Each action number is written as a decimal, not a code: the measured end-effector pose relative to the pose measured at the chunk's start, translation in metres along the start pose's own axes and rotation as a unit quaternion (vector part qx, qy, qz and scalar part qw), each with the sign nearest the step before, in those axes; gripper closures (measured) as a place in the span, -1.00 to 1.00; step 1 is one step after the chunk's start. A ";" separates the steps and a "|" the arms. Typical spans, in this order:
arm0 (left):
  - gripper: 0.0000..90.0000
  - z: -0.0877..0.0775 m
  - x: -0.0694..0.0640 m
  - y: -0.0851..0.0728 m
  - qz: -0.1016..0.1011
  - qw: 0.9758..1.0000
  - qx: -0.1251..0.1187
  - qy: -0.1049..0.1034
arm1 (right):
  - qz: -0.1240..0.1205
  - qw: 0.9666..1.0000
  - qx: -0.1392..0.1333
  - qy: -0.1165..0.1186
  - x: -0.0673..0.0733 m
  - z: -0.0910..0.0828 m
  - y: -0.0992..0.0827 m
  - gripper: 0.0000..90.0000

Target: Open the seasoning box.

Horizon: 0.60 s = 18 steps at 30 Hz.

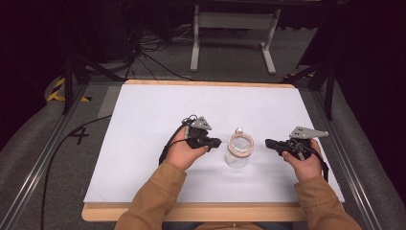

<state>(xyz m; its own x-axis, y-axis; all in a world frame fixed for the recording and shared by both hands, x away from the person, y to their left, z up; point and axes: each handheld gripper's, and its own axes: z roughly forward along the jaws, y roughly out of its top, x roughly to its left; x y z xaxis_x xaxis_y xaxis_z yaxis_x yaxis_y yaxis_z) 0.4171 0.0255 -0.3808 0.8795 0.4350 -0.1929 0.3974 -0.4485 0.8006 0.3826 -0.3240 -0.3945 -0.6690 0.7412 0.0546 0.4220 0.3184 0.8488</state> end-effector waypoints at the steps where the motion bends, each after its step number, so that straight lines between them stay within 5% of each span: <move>1: 0.91 -0.002 -0.001 0.002 0.002 1.000 -0.003 -0.001 | 0.002 1.000 0.000 0.001 0.000 -0.002 0.001 1.00; 12: 0.96 -0.002 -0.004 0.033 0.009 0.999 -0.046 -0.005 | 0.010 1.000 -0.008 0.004 -0.002 -0.009 0.003 0.98; 18: 0.96 0.010 0.003 0.047 0.007 0.999 -0.046 -0.004 | 0.015 1.000 -0.010 0.010 -0.003 -0.010 0.003 0.97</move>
<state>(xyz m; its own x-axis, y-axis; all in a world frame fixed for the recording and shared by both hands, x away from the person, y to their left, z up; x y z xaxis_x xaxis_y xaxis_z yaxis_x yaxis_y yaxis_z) 0.4413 -0.0018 -0.3489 0.8874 0.4220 -0.1854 0.3591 -0.3806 0.8522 0.3797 -0.3312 -0.3864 -0.6685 0.7382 0.0897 0.4298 0.2851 0.8568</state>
